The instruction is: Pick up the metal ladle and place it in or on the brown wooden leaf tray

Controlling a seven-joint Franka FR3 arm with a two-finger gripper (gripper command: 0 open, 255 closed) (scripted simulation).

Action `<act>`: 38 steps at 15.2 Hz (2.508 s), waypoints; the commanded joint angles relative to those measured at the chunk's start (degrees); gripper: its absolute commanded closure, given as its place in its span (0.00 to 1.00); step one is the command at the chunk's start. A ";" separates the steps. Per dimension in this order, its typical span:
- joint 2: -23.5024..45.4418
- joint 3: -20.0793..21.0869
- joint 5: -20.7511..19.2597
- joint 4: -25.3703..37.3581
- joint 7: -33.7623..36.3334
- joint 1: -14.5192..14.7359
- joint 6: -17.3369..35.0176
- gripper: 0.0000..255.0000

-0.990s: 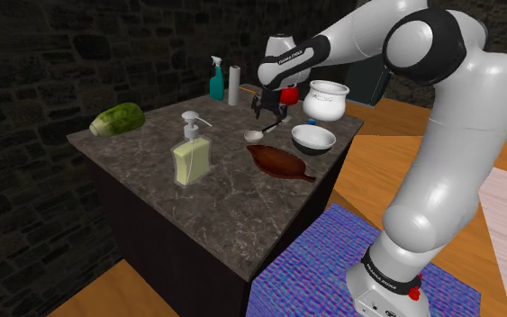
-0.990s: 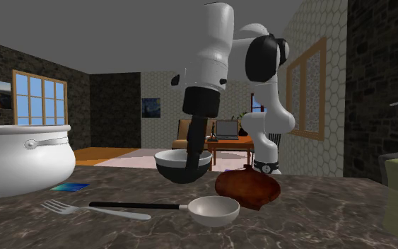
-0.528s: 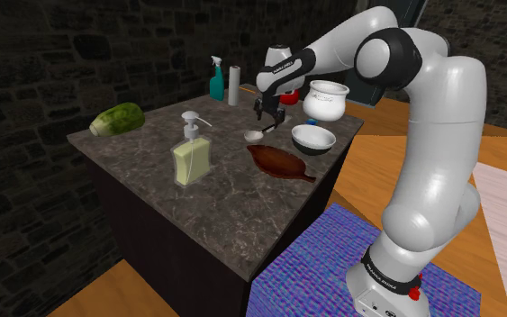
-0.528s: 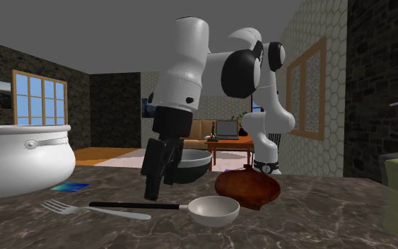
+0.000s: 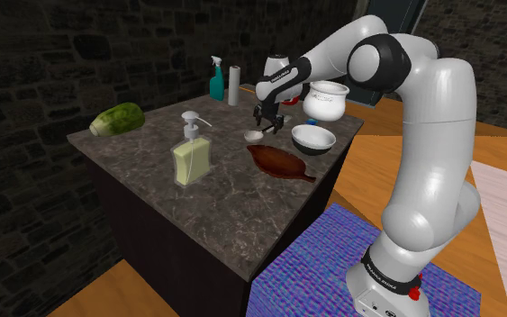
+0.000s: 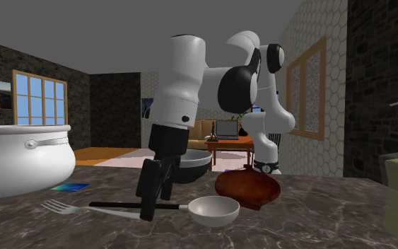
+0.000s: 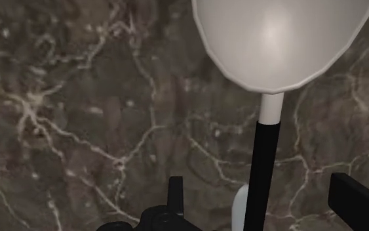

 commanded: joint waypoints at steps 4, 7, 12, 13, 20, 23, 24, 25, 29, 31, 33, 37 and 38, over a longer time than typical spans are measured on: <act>0.07 0.00 0.00 -0.02 0.00 -0.01 0.11 0.00; 0.06 0.00 0.00 -0.02 0.00 -0.01 0.10 1.00; 0.06 0.00 0.00 -0.02 0.00 -0.01 0.10 1.00; 0.06 0.00 0.00 -0.02 0.00 -0.01 0.10 1.00; -1.78 0.05 0.16 1.24 -0.36 -0.01 -2.99 1.00; -2.76 0.08 0.25 2.19 -0.58 0.00 -4.90 1.00; -3.07 0.09 0.28 2.53 -0.65 0.00 -5.55 1.00; -3.37 0.10 0.32 2.88 -0.72 0.00 -6.20 1.00; -4.47 0.14 0.44 4.42 -1.01 0.01 -8.83 1.00; -4.95 0.15 0.50 5.28 -1.15 0.02 -10.17 1.00; -5.40 0.16 0.56 6.20 -1.29 0.03 -11.52 1.00; -10.26 0.30 0.01 0.25 -0.21 0.71 -10.53 1.00; -12.49 0.38 -0.27 -2.80 0.39 1.04 -9.76 1.00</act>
